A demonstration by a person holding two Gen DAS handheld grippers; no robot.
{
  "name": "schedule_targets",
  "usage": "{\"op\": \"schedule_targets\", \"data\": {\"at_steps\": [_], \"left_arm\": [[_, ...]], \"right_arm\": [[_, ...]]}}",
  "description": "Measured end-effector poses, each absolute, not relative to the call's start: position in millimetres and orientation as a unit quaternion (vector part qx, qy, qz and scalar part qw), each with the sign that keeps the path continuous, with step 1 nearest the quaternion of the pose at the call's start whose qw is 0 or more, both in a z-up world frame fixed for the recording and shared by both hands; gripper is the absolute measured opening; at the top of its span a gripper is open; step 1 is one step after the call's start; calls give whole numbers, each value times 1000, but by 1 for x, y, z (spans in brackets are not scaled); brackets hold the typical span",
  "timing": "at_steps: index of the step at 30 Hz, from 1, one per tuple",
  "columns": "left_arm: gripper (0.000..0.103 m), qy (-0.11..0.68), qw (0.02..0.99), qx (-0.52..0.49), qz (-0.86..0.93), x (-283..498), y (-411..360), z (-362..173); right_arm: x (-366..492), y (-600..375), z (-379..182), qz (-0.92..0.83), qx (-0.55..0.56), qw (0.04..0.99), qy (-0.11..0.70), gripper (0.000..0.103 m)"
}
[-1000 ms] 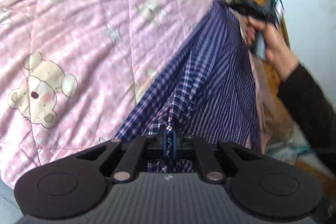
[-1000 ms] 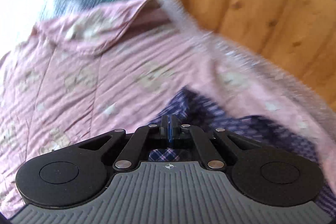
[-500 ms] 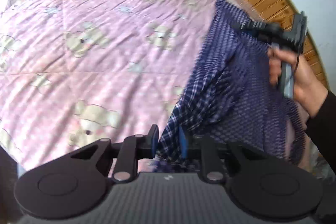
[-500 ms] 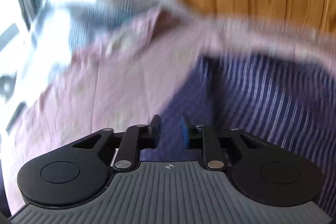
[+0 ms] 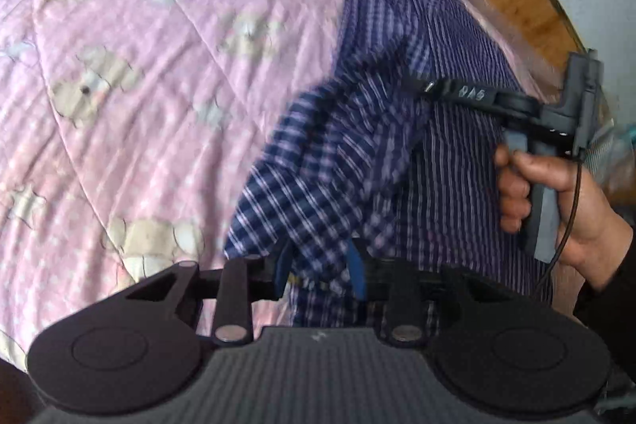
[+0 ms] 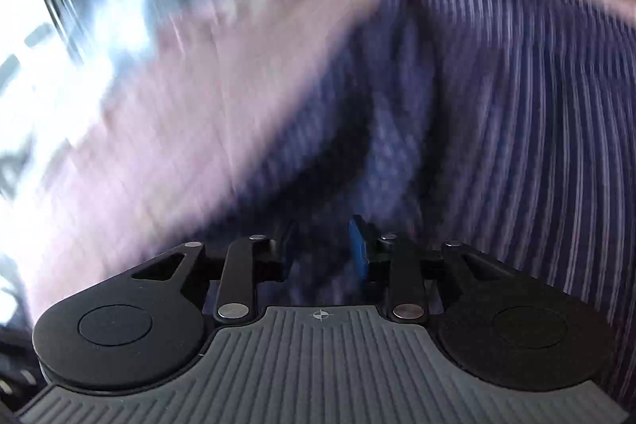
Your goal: Fold clothes
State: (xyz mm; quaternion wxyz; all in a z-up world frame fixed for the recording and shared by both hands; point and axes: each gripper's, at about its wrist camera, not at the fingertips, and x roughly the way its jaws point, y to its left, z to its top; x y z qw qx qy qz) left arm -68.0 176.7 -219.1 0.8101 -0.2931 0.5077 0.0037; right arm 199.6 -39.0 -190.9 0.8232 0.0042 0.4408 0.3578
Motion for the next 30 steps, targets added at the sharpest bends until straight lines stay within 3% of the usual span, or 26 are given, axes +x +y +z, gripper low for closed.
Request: {"op": "schedule_targets", "data": {"at_steps": [2, 4, 5, 9, 12, 13, 14, 15, 22, 27, 30], "left_arm": [[32, 488, 825, -285, -16, -76, 178, -205], [45, 466, 841, -274, -18, -88, 181, -189], [49, 458, 847, -268, -14, -94, 183, -184], [49, 454, 849, -271, 4, -105, 193, -185], [49, 456, 849, -267, 2, -106, 191, -185], [49, 456, 850, -265, -1, -105, 190, -187], [49, 455, 851, -263, -4, -106, 190, -184], [49, 450, 853, -263, -7, -105, 188, -180], [50, 411, 869, -273, -24, -63, 180, -182], [44, 457, 852, -252, -34, -43, 166, -228], [45, 467, 847, -250, -37, -48, 164, -235]], "right_arm": [[179, -53, -187, 354, 29, 822, 445, 28], [159, -67, -184, 351, 54, 820, 449, 42], [149, -74, -182, 349, 66, 819, 451, 54], [114, -75, -188, 348, 84, 811, 463, 53], [89, -68, -197, 348, 88, 804, 473, 48], [81, -66, -199, 349, 90, 802, 477, 40], [72, -64, -202, 349, 91, 800, 480, 15], [64, -62, -205, 349, 93, 797, 483, 2], [46, -89, -192, 334, 84, 799, 493, 0], [49, -76, -215, 326, 37, 785, 526, 0], [50, -93, -221, 326, 65, 782, 527, 0]]}}
